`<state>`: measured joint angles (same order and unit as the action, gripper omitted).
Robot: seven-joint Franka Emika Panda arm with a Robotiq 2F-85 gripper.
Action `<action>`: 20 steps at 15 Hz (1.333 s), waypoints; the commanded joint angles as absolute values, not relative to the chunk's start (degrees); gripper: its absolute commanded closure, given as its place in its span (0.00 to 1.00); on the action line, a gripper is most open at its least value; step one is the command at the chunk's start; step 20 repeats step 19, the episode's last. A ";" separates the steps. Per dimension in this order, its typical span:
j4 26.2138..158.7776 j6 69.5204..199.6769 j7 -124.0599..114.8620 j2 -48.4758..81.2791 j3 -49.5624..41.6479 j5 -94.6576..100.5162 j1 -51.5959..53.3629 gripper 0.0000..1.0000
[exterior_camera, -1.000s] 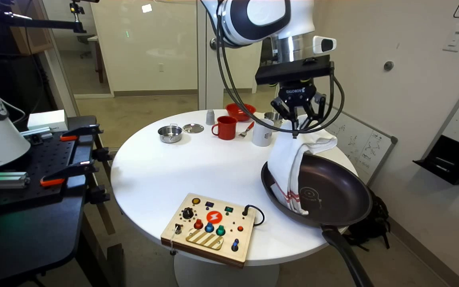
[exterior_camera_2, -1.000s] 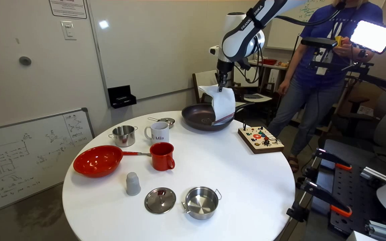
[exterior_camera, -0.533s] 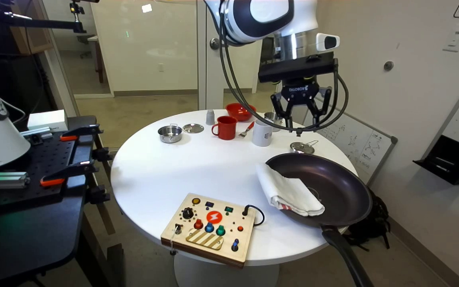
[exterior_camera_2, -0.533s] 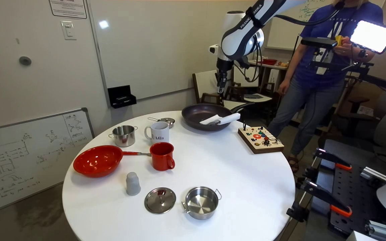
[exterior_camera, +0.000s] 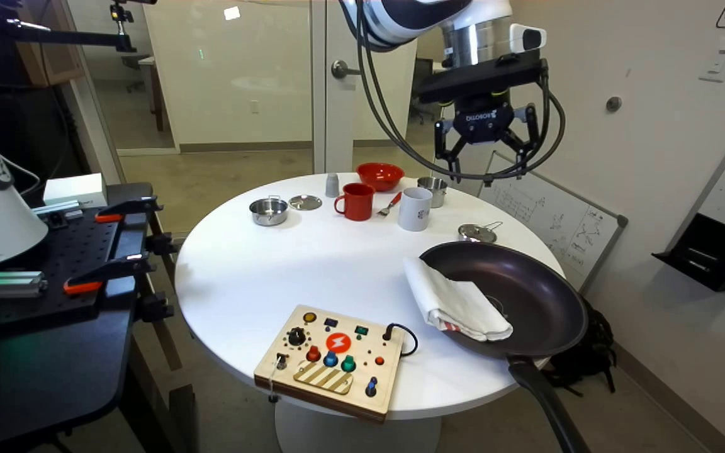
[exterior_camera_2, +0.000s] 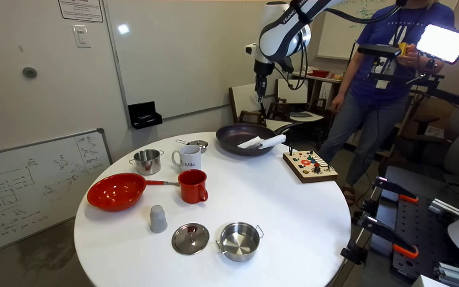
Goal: Put the towel in the pan
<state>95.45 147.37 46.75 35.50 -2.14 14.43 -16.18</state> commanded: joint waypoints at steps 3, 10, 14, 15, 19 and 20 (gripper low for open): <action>108.80 139.05 48.27 25.19 -0.62 12.95 -14.36 0.00; 128.86 143.09 42.41 13.61 -0.53 12.34 -11.25 0.00; 129.77 143.72 42.14 14.64 -1.16 13.22 -10.17 0.00; 131.99 144.89 42.11 13.63 -1.18 13.23 -9.97 0.00; 134.64 145.93 42.10 11.84 -1.34 13.24 -9.81 0.00; 134.64 145.93 42.10 11.84 -1.34 13.24 -9.81 0.00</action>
